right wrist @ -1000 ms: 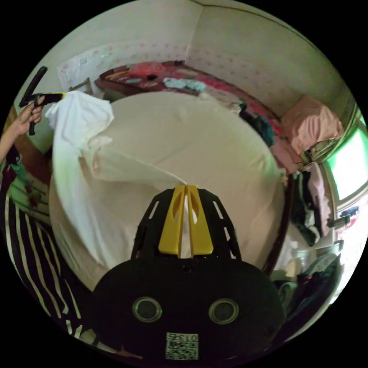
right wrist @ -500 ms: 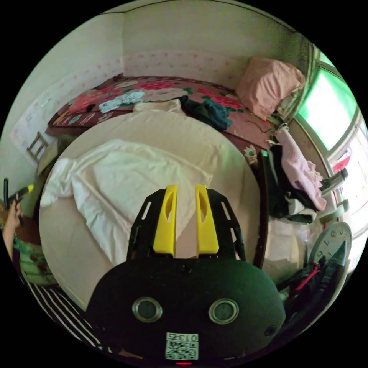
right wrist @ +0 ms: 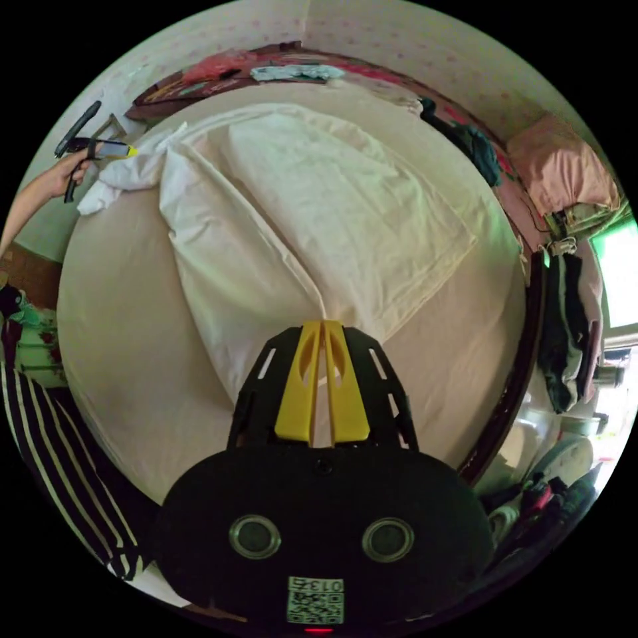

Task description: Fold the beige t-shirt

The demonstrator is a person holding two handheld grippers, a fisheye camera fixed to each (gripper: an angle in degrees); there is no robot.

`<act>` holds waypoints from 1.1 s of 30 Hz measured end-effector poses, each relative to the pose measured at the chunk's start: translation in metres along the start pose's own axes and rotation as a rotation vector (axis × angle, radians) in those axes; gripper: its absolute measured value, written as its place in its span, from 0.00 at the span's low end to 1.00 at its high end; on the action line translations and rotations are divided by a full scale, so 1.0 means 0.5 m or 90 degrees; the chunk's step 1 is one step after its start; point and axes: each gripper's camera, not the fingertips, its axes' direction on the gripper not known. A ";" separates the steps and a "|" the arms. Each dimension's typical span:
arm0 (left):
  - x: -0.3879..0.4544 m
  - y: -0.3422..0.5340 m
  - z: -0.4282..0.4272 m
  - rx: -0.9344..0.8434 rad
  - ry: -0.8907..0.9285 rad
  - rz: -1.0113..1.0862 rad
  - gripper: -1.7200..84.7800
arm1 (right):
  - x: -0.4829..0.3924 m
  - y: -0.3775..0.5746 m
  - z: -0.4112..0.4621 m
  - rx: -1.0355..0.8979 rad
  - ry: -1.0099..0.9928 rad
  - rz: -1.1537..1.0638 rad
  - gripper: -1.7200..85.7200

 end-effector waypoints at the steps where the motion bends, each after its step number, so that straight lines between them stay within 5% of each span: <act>1: -0.010 0.001 0.009 -0.014 0.020 -0.020 0.06 | -0.003 0.008 -0.023 0.016 0.006 -0.010 0.03; 8: 0.044 0.113 -0.148 0.181 -0.017 0.133 0.03 | 0.024 0.135 -0.214 0.182 0.032 0.071 0.02; 11: 0.058 0.223 -0.240 0.296 0.058 0.233 0.02 | 0.014 0.226 -0.300 0.269 0.117 0.122 0.02; 17: 0.073 0.379 -0.280 0.235 0.076 0.370 0.02 | -0.024 0.384 -0.382 0.265 0.201 0.201 0.02; 25: 0.039 0.417 -0.260 0.234 0.162 0.320 0.02 | -0.095 0.436 -0.384 0.173 0.218 0.169 0.02; 29: 0.070 0.452 -0.259 0.207 0.256 0.415 0.02 | -0.124 0.457 -0.393 0.174 0.225 0.163 0.02; 33: 0.040 0.417 -0.232 0.189 0.194 0.352 0.02 | -0.106 0.454 -0.355 0.114 0.197 0.163 0.02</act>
